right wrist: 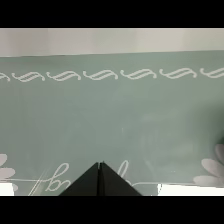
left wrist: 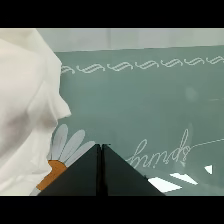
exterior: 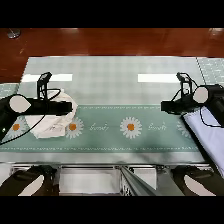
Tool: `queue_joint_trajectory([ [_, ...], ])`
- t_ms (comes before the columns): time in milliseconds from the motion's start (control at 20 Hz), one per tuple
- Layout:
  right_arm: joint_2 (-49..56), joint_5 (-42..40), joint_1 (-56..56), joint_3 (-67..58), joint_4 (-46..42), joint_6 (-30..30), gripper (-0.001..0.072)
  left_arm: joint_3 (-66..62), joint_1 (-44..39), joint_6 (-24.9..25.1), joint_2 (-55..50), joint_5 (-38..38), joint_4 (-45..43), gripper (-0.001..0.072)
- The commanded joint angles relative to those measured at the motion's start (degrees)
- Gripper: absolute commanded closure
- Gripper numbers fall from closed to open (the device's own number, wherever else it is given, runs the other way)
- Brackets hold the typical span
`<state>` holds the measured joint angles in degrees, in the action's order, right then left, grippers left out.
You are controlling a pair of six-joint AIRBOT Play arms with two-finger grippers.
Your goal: Fold the shirts.
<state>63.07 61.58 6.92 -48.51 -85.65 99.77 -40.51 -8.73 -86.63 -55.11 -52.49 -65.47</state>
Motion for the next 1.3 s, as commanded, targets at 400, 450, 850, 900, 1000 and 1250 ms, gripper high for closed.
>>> queue_joint_trajectory([
  [400,0.04,0.00,-0.02,0.02,0.02,0.00,0.0696,0.02,-0.04,-0.02,-0.02,0.02,-0.02,0.0676],
  [450,0.04,0.02,-0.02,0.02,0.02,0.00,0.0696,0.02,-0.04,-0.02,-0.02,0.00,-0.02,0.0675],
  [850,0.04,-1.20,-0.02,0.02,0.02,-0.44,0.0695,0.02,-0.04,-0.02,-0.02,0.02,0.09,0.0675],
  [900,0.04,-1.16,-0.02,0.02,-0.02,-0.44,0.0695,0.02,0.00,-0.02,-0.02,0.46,0.07,0.0675],
  [1000,0.04,-1.09,-0.02,0.02,0.00,-0.42,0.0693,0.02,0.00,-0.20,-0.02,2.10,1.20,0.0675],
  [1250,0.04,1.11,-0.02,0.02,-0.90,-1.22,0.0080,-2.23,1.70,0.61,-0.02,0.70,-5.90,0.0003],
])
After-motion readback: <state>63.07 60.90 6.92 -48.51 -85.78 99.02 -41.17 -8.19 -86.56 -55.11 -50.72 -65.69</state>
